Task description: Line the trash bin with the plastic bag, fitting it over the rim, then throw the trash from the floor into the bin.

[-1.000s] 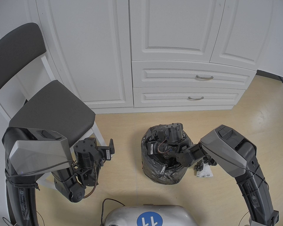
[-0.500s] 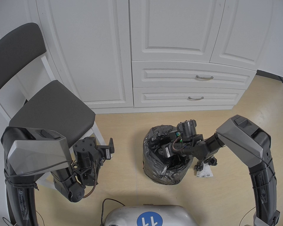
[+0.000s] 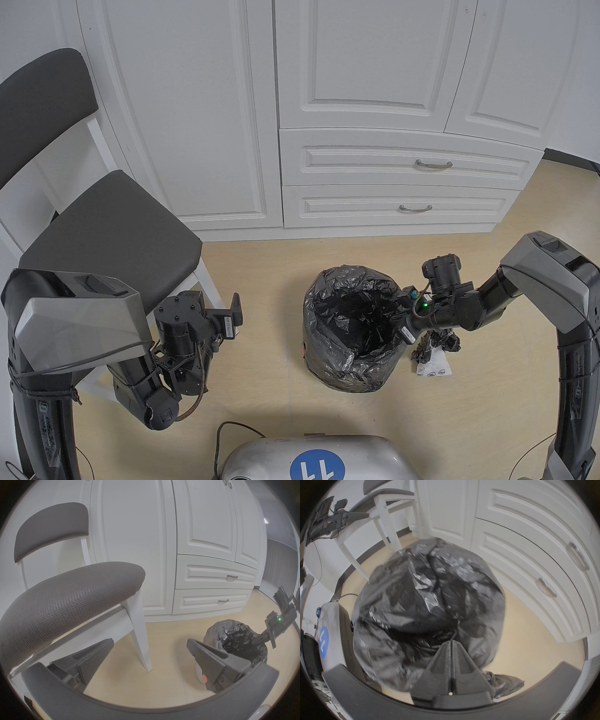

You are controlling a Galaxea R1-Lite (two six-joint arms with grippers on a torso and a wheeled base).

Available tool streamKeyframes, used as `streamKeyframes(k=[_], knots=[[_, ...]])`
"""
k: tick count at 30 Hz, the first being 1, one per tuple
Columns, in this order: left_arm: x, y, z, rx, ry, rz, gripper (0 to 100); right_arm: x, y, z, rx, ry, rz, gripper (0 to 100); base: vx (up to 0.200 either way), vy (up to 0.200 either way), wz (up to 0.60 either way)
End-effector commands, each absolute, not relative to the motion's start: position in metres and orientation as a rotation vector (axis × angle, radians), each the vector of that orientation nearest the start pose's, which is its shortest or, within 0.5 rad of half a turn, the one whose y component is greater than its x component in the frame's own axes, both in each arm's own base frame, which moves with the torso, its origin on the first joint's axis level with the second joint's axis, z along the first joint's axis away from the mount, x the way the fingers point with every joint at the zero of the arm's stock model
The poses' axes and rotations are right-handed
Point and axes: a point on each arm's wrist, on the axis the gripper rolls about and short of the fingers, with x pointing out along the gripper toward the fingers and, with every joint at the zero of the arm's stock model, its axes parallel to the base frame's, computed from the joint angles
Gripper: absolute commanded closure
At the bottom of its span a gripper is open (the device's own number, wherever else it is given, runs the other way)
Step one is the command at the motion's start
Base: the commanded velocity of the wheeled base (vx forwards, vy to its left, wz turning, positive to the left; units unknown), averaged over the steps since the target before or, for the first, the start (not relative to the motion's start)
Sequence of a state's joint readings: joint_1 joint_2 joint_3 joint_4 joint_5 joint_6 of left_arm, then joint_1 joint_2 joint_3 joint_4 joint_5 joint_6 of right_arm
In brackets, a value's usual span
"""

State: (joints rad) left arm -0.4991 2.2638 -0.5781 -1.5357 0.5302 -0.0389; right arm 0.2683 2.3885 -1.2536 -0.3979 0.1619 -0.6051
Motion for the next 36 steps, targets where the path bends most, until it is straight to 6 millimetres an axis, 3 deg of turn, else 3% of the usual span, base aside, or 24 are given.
streamKeyframes(k=[1, 6, 13, 15, 18, 21, 22, 28, 32, 36], knots=[[0.308, -0.155, 0.034, 0.035, 0.132, 0.035, 0, 0.418, 0.098, 0.016, -0.605, 0.615, 0.593, 100, 0.0, 0.0, 0.0], [0.308, -0.155, 0.034, 0.033, 0.129, 0.035, 0, 0.419, 0.081, 0.02, -0.64, 0.602, 0.619, 100, 0.0, 0.0, 0.0], [0.308, -0.154, 0.035, 0.032, 0.126, 0.036, 0, 0.42, 0.091, 0.032, -0.56, 0.554, 0.667, 100, 0.0, 0.0, 0.0], [0.308, -0.154, 0.035, 0.033, 0.129, 0.036, 0, 0.414, 0.101, 0.051, -0.466, 0.53, 0.666, 100, 0.0, 0.0, 0.0], [0.307, -0.154, 0.034, 0.031, 0.13, 0.036, 0, 0.411, 0.1, 0.062, -0.439, 0.515, 0.663, 100, 0.0, 0.0, 0.0], [0.307, -0.153, 0.038, 0.015, 0.121, 0.037, 0, 0.407, 0.085, 0.072, -0.448, 0.506, 0.63, 100, 0.0, 0.0, 0.0], [0.307, -0.153, 0.038, 0.015, 0.121, 0.037, 0, 0.407, 0.085, 0.072, -0.448, 0.506, 0.63, 100, 0.0, 0.0, 0.0], [0.306, -0.153, 0.039, 0.016, 0.122, 0.037, 0, 0.425, 0.029, 0.06, -0.559, 0.5, 0.576, 100, 0.0, 0.0, 0.0], [0.306, -0.153, 0.038, 0.017, 0.123, 0.037, 0, 0.433, 0.024, 0.045, -0.508, 0.549, 0.625, 100, 0.0, 0.0, 0.0], [0.306, -0.153, 0.038, 0.016, 0.122, 0.037, 0, 0.44, 0.032, 0.024, -0.498, 0.624, 0.669, 100, 0.0, 0.0, 0.0]])
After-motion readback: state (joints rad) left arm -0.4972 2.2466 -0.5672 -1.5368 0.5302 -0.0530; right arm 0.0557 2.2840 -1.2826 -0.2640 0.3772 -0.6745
